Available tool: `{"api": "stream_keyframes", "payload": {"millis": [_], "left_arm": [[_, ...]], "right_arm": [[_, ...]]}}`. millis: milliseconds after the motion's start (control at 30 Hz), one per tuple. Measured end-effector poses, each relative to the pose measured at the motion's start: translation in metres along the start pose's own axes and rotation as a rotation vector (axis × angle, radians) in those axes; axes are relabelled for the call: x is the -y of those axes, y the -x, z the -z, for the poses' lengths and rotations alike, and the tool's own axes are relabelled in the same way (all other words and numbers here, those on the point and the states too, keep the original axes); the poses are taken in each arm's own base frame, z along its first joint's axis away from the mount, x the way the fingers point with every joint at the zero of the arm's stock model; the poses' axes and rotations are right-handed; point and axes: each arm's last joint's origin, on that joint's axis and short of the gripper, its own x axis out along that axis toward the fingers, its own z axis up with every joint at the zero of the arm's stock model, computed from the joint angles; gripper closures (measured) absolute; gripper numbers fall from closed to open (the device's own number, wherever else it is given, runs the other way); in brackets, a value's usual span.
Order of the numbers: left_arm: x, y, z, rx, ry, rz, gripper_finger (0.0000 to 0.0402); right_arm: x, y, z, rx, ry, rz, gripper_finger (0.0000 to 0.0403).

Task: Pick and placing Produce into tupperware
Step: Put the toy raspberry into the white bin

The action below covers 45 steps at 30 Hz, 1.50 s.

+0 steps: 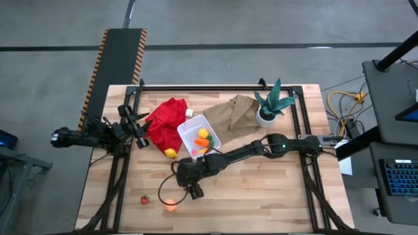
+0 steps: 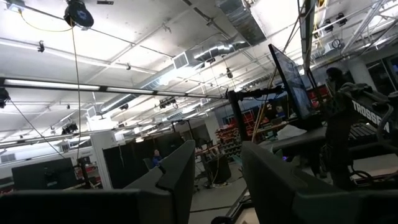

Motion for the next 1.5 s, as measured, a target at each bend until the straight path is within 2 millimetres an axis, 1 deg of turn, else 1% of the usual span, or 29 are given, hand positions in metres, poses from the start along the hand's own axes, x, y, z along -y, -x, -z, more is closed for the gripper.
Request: {"api": "stream_keyframes", "payload": {"millis": [233, 333, 433, 767, 900, 1000, 1100, 1200, 1300, 1367, 1433, 1500], "left_arm": [[0.0, 0.0, 0.0, -0.001, 0.0, 0.001, 0.0283], [0.0, 0.0, 0.0, -0.001, 0.0, 0.001, 0.0283], [0.0, 0.0, 0.0, -0.001, 0.0, 0.001, 0.0283], [0.0, 0.0, 0.0, -0.001, 0.0, 0.001, 0.0283], [0.0, 0.0, 0.0, -0.001, 0.0, 0.001, 0.0283], [0.0, 0.0, 0.0, -0.001, 0.0, 0.0, 0.0283], [0.0, 0.0, 0.0, -0.001, 0.0, 0.0, 0.0283], [0.0, 0.0, 0.0, -0.002, 0.0, 0.001, 0.0283], [0.0, 0.0, 0.0, -0.002, 0.0, 0.001, 0.0283], [0.0, 0.0, 0.0, -0.002, 0.0, 0.001, 0.0283], [0.0, 0.0, 0.0, -0.002, 0.0, 0.001, 0.0283], [0.0, 0.0, 0.0, -0.002, 0.0, 0.001, 0.0283]], "right_arm": [[0.0, 0.0, 0.001, -0.001, -0.007, 0.008, 0.0174], [0.0, 0.0, 0.001, 0.0, -0.007, 0.008, 0.0186], [0.0, 0.0, 0.001, -0.001, -0.007, 0.008, 0.0209], [-0.001, 0.0, 0.001, -0.006, -0.018, 0.006, 0.0304], [0.001, 0.005, -0.004, 0.004, -0.047, 0.009, 0.0341], [0.003, 0.016, -0.016, 0.025, -0.042, 0.014, 0.0357], [0.008, 0.031, -0.029, 0.029, -0.024, 0.047, 0.036], [0.015, 0.049, -0.036, -0.048, 0.009, 0.175, 0.0357], [0.022, 0.075, -0.045, -0.122, 0.049, 0.33, 0.0356], [0.027, 0.093, -0.05, -0.122, 0.07, 0.403, 0.0356], [0.033, 0.11, -0.052, -0.126, 0.075, 0.434, 0.0358], [0.042, 0.127, -0.052, -0.133, 0.041, 0.449, 0.0358]]}}
